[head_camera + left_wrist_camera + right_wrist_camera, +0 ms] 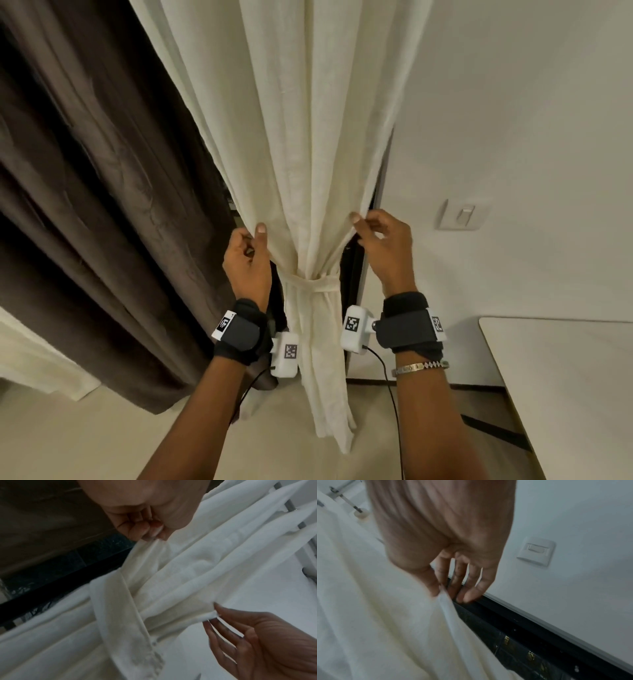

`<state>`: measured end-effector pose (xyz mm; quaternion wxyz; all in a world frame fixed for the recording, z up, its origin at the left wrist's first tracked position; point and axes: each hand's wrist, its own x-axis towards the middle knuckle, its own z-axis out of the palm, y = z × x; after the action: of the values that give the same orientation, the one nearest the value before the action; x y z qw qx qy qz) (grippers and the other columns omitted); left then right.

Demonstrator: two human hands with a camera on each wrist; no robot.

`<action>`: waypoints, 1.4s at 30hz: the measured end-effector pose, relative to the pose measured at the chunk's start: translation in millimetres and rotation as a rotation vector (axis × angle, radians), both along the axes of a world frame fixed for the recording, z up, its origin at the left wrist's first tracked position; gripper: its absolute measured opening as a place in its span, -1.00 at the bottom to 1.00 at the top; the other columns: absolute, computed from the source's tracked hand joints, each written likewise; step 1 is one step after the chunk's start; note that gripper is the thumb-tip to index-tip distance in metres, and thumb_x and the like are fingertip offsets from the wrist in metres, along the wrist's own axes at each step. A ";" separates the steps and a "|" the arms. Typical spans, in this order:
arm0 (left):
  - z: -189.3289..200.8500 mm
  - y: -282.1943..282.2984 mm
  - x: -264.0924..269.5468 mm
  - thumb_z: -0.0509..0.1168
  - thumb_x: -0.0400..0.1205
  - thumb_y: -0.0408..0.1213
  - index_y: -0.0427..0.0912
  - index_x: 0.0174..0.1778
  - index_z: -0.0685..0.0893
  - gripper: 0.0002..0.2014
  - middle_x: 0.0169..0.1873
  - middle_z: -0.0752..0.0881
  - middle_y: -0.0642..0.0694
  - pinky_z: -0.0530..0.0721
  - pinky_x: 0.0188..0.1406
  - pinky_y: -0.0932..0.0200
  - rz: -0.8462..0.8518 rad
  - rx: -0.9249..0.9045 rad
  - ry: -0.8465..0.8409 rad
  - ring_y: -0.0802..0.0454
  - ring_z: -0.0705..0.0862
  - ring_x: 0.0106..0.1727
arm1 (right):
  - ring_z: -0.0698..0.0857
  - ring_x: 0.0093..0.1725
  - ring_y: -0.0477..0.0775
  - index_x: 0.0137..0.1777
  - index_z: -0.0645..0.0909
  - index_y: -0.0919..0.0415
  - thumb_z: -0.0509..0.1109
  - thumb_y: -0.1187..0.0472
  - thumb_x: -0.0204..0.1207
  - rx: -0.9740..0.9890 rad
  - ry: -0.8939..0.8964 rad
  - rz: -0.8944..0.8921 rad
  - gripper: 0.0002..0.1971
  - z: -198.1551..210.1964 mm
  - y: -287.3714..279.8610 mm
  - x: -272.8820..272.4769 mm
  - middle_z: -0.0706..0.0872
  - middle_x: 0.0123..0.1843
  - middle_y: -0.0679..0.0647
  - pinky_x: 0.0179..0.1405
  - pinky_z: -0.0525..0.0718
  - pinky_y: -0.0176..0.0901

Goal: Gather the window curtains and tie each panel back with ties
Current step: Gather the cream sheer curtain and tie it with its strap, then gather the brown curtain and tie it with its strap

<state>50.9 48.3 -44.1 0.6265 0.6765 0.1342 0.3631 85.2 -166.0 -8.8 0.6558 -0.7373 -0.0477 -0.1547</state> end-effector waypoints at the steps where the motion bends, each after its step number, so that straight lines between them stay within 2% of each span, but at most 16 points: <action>1: -1.0 4.0 -0.3 0.38 0.80 -0.02 -0.30 -0.08 0.59 -0.63 -0.35 0.61 -0.34 0.62 -0.33 -0.08 -0.010 0.004 0.014 -0.04 0.53 -0.39 | 0.81 -0.10 -0.13 -0.13 0.80 -0.08 0.59 0.02 0.68 0.009 0.004 -0.107 -0.86 -2.7 -4.3 3.1 0.85 -0.17 -0.21 0.14 0.79 0.01; 5: -3.4 -2.1 -8.4 0.41 0.79 -0.17 -0.25 0.06 0.76 -0.81 -0.27 0.81 -0.21 0.71 -0.33 0.10 -0.179 0.026 0.099 -0.02 0.69 -0.39 | 0.79 0.03 -0.05 0.12 0.75 0.04 0.67 -0.14 0.55 0.006 0.054 -0.277 -0.67 -12.0 -3.5 5.1 0.83 0.11 -0.01 0.09 0.71 -0.27; 8: -5.8 -7.0 -18.2 0.41 0.79 -0.27 -0.19 0.47 0.69 -0.67 -0.05 0.86 -0.23 0.80 -0.25 0.17 -0.258 -0.004 0.080 -0.08 0.82 -0.23 | 0.68 -0.19 -0.24 0.02 0.61 0.10 0.78 -0.05 0.43 0.103 -0.023 -0.334 -0.57 -9.0 24.0 -10.3 0.74 -0.11 -0.07 -0.10 0.58 -0.52; 10: -8.5 2.6 -30.7 0.41 0.78 -0.29 -0.11 0.56 0.62 -0.60 0.01 0.85 -0.21 0.82 -0.22 0.20 -0.252 0.005 0.078 -0.09 0.83 -0.25 | 0.64 -0.29 -0.22 -0.12 0.60 0.16 0.74 0.03 0.51 0.122 -0.084 -0.298 -0.65 -8.2 46.8 -23.3 0.69 -0.26 -0.08 -0.14 0.59 -0.50; 14: -11.9 46.0 -59.0 0.40 0.78 -0.33 -0.05 0.32 0.75 -0.79 -0.02 0.84 -0.11 0.78 -0.27 0.19 -0.137 0.044 0.021 -0.11 0.79 -0.32 | 0.66 -0.41 0.16 -0.38 0.58 0.26 0.63 0.04 0.65 0.127 -0.149 -0.199 -0.53 -9.6 105.5 -57.7 0.67 -0.46 0.14 -0.25 0.70 -0.14; 18: -9.6 108.5 -72.4 0.42 0.76 -0.42 -0.19 0.12 0.81 -0.90 -0.17 0.85 -0.04 0.77 -0.31 0.12 0.022 0.041 -0.057 0.03 0.74 -0.36 | 0.61 -0.45 0.20 -0.43 0.55 0.23 0.61 -0.06 0.65 0.139 -0.127 -0.094 -0.47 -3.9 173.5 -84.4 0.63 -0.51 0.14 -0.33 0.65 -0.04; 20: -8.5 138.8 -78.2 0.42 0.75 -0.44 -0.14 0.07 0.81 -0.88 -0.20 0.83 -0.06 0.78 -0.27 0.02 0.061 0.025 -0.093 0.05 0.73 -0.35 | 0.75 -0.26 -0.01 -0.22 0.71 0.12 0.68 -0.12 0.55 0.060 -0.055 0.105 -0.65 -2.1 206.9 -84.3 0.78 -0.29 -0.04 -0.16 0.72 -0.13; 21: -7.0 158.5 -82.0 0.42 0.75 -0.45 -0.09 0.05 0.80 -0.85 -0.19 0.83 -0.06 0.78 -0.25 -0.01 0.071 0.030 -0.109 0.04 0.74 -0.33 | 0.80 -0.02 -0.13 0.03 0.77 0.00 0.72 -0.19 0.47 0.022 0.000 0.186 -0.65 1.4 228.7 -83.1 0.85 -0.04 -0.13 0.02 0.77 -0.14; 22: -7.8 169.6 -83.8 0.41 0.75 -0.45 -0.06 0.04 0.80 -0.82 -0.18 0.83 -0.07 0.78 -0.26 -0.02 0.076 0.038 -0.109 0.05 0.74 -0.33 | 0.76 0.28 -0.19 0.34 0.70 -0.13 0.75 -0.29 0.35 -0.022 0.044 0.244 -0.39 2.8 241.0 -78.6 0.81 0.29 -0.17 0.26 0.79 -0.09; 24: -8.0 188.7 -85.2 0.41 0.74 -0.46 -0.05 0.03 0.79 -0.82 -0.22 0.82 -0.06 0.78 -0.31 -0.01 0.094 0.033 -0.099 0.13 0.73 -0.37 | 0.43 0.73 -0.12 0.79 0.19 -0.31 0.78 -0.45 0.12 -0.093 0.131 0.292 0.25 6.6 259.5 -61.2 0.39 0.80 -0.13 0.67 0.55 0.05; 27: -7.6 231.0 -86.4 0.49 0.69 -0.43 -0.13 0.10 0.75 -0.86 -0.24 0.77 -0.10 0.77 -0.23 -0.04 0.152 0.029 -0.116 0.11 0.70 -0.33 | 0.17 0.88 0.02 0.80 -0.24 -0.46 0.82 -0.48 -0.04 -0.159 0.179 0.284 0.57 16.9 290.8 -40.5 -0.01 0.93 -0.16 0.84 0.30 0.22; 30: -2.8 256.8 -80.9 0.64 0.57 -0.26 -0.10 0.17 0.65 -0.65 -0.12 0.70 -0.20 0.69 -0.21 0.12 0.179 0.027 -0.116 0.05 0.65 -0.29 | 0.43 0.76 0.06 0.86 -0.06 -0.23 0.81 -0.28 0.27 -0.168 0.226 0.257 0.33 15.8 303.8 -34.6 0.31 0.85 -0.02 0.78 0.44 0.19; 32: 0.2 268.0 -74.5 0.70 0.49 -0.07 0.00 0.24 0.62 -0.50 -0.06 0.68 -0.11 0.71 -0.16 0.13 0.156 0.060 -0.084 0.01 0.66 -0.20 | 0.66 0.52 -0.02 0.78 0.30 -0.02 0.66 -0.06 0.59 -0.082 0.198 0.190 -0.15 13.0 304.3 -39.5 0.63 0.63 0.00 0.68 0.56 0.10; 35: 0.9 278.3 -54.6 0.70 0.45 0.10 0.08 0.46 0.53 -0.28 0.12 0.65 -0.02 0.71 -0.04 0.17 0.108 0.161 -0.018 0.02 0.69 0.02 | 0.78 0.27 -0.14 0.42 0.61 -0.07 0.43 -0.03 0.78 -0.004 0.186 0.139 -0.73 10.4 302.0 -45.7 0.81 0.26 -0.16 0.52 0.67 0.01; 38: 0.4 290.0 -32.8 0.66 0.47 0.15 0.10 0.64 0.35 -0.12 0.32 0.62 -0.02 0.77 0.06 0.15 0.007 0.172 0.056 0.08 0.70 0.18 | 0.80 0.29 0.02 0.30 0.67 -0.13 0.34 -0.15 0.81 -0.023 0.224 0.104 -0.79 14.5 306.5 -47.4 0.84 0.22 -0.08 0.49 0.69 0.08; 42: -2.8 301.0 -16.4 0.50 0.64 -0.11 0.09 0.50 0.51 -0.48 0.08 0.80 0.07 0.84 0.05 -0.17 -0.058 0.303 0.115 0.02 0.81 -0.02 | 0.65 -0.02 -0.21 0.11 0.57 -0.14 0.15 -0.09 0.91 0.065 0.237 0.033 -0.80 34.7 308.3 -52.9 0.64 -0.07 -0.27 0.33 0.50 -0.12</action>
<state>34.6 349.3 -46.8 0.5187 0.7865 0.0939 0.3217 32.3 142.3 25.8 0.6829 -0.7279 0.0230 -0.0571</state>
